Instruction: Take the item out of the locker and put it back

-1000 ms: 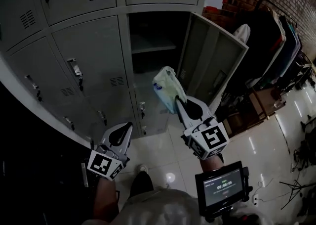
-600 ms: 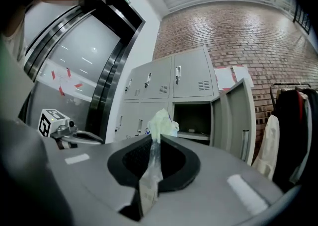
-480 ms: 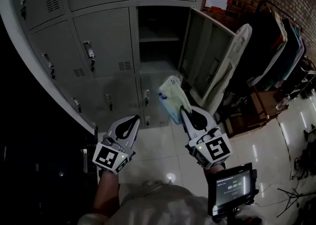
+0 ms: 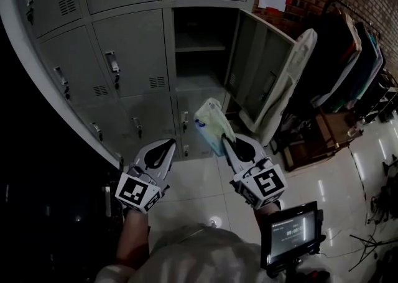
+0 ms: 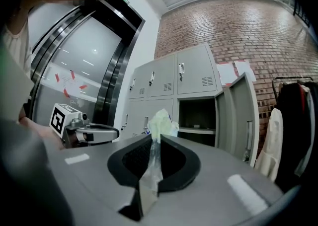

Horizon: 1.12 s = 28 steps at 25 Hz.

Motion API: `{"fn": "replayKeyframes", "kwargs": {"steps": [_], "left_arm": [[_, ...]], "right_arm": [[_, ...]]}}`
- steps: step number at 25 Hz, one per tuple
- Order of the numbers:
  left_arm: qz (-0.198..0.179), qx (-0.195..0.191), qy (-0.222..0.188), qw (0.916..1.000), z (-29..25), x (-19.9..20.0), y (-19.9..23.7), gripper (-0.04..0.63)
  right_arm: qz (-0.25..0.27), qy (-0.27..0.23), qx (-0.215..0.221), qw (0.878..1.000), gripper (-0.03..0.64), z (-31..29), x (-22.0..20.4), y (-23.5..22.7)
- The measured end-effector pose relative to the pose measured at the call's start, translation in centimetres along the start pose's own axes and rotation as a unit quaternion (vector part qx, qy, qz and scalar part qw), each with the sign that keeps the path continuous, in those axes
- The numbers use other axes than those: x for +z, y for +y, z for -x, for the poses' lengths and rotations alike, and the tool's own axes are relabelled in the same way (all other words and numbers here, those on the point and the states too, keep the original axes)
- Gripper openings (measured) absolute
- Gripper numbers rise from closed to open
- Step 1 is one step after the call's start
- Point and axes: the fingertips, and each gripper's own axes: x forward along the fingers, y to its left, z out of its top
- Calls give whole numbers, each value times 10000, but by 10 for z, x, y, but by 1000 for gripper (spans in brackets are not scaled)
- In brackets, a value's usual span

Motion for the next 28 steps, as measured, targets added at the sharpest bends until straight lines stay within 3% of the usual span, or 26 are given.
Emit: {"fn": "replayKeyframes", "kwargs": {"steps": [4, 19, 28], "left_arm": [[-56, 77, 59, 9999, -4, 0, 7, 6], [-57, 603, -251, 9978, -21, -4, 23, 6], [33, 476, -334, 9983, -62, -18, 73, 6]], "right_arm": [[-24, -36, 202, 9998, 11, -12, -1, -2], [-176, 39, 237, 9996, 11, -21, -22, -35], [-140, 69, 32, 9999, 11, -75, -29, -72]]}}
